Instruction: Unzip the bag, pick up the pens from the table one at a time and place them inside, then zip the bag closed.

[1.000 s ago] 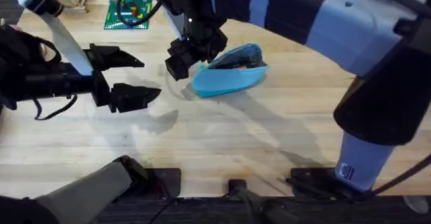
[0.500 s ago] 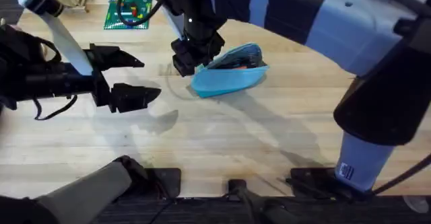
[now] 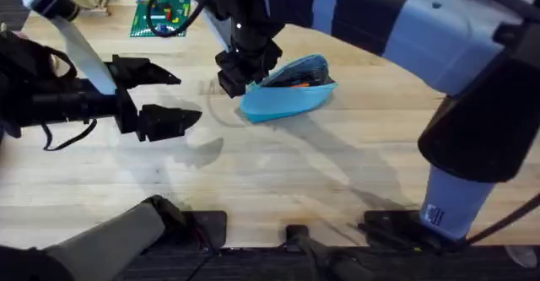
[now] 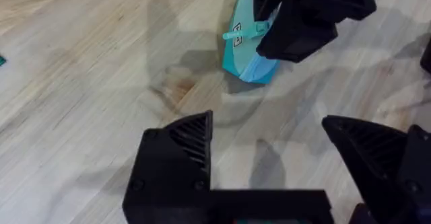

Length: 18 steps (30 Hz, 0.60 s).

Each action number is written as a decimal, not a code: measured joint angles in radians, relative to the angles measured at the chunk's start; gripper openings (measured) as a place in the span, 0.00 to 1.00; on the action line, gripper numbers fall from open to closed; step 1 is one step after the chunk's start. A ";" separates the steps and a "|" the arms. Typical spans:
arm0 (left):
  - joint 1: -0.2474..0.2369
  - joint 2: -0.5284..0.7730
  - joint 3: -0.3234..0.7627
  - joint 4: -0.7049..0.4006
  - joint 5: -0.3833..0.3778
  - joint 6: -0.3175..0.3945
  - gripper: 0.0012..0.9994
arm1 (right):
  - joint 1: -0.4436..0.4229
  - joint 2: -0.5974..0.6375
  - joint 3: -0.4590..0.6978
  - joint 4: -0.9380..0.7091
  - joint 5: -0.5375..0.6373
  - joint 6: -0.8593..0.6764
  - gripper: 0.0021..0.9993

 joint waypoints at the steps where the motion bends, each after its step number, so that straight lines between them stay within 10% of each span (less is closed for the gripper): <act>1: 0.000 0.000 0.000 0.000 0.000 0.000 0.99 | 0.000 0.000 0.000 0.000 0.000 0.000 0.36; 18: 0.000 0.000 0.000 0.000 0.000 0.000 0.99 | 0.000 0.045 0.004 0.007 -0.004 -0.004 0.23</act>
